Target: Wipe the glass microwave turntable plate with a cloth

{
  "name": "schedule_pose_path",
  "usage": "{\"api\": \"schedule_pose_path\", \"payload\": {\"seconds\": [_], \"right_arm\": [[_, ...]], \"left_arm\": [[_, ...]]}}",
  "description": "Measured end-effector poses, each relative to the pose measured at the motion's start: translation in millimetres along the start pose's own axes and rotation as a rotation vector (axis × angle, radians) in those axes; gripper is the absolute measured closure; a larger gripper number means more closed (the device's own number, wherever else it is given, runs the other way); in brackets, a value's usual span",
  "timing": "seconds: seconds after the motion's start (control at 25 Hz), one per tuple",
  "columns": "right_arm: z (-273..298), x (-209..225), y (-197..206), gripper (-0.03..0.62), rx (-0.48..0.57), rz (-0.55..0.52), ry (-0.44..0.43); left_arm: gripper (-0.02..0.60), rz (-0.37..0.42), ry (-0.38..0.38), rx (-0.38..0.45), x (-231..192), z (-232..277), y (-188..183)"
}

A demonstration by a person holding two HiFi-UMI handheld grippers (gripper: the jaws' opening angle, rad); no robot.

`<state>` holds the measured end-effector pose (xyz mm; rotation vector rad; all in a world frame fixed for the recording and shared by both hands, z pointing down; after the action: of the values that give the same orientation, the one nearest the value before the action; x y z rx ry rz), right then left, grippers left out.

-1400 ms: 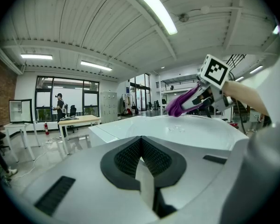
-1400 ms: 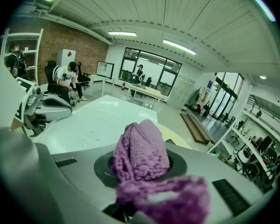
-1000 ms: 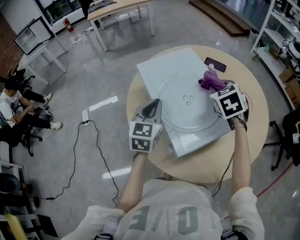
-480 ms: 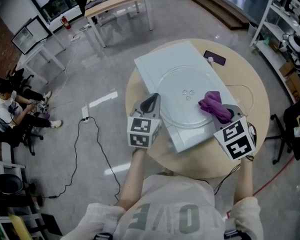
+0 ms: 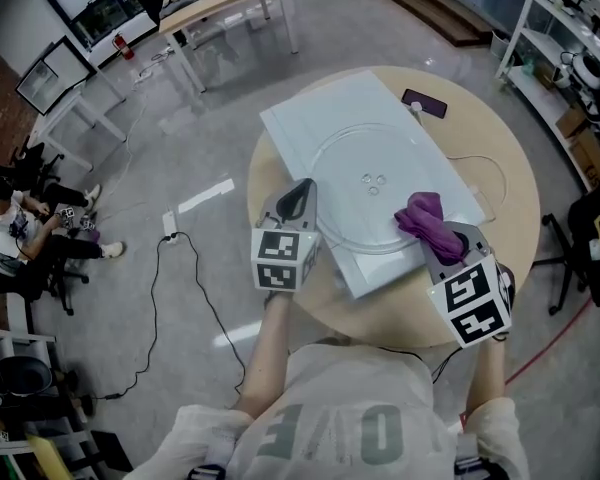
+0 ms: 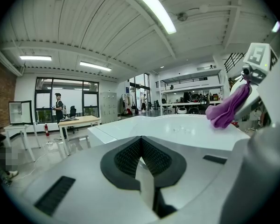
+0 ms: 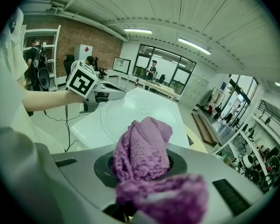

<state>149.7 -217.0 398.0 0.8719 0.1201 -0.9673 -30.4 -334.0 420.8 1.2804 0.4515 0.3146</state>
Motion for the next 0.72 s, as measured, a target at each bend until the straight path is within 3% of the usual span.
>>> {"api": "schedule_pose_path", "payload": {"seconds": [0.16,0.32,0.48,0.72], "right_arm": [[0.1,16.9,-1.0,0.546,0.02,0.016,0.036],[17.7,75.0,-11.0,0.546,0.046,0.062,0.153],[50.2,121.4,-6.3,0.546,-0.008,0.087,0.226],[72.5,129.5,5.4,0.546,-0.046,0.099,0.217]], "left_arm": [[0.58,-0.001,-0.001,-0.003,0.1,0.9,1.7],[0.58,-0.008,0.0,-0.002,-0.7,2.1,2.0],[0.58,-0.005,-0.001,-0.009,1.4,4.0,6.1],[0.58,-0.004,-0.006,-0.007,-0.1,3.4,5.6]]}}
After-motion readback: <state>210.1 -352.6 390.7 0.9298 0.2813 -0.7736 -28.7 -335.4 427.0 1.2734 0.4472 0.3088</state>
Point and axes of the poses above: the fingertips, and each gripper's own axes: z forward along the fingers, x to its right, y out of its underside, the point moved 1 cm from there along -z, backward along the fingers, and after that the axes turned 12 degrees about -z, right-handed, at the moved point
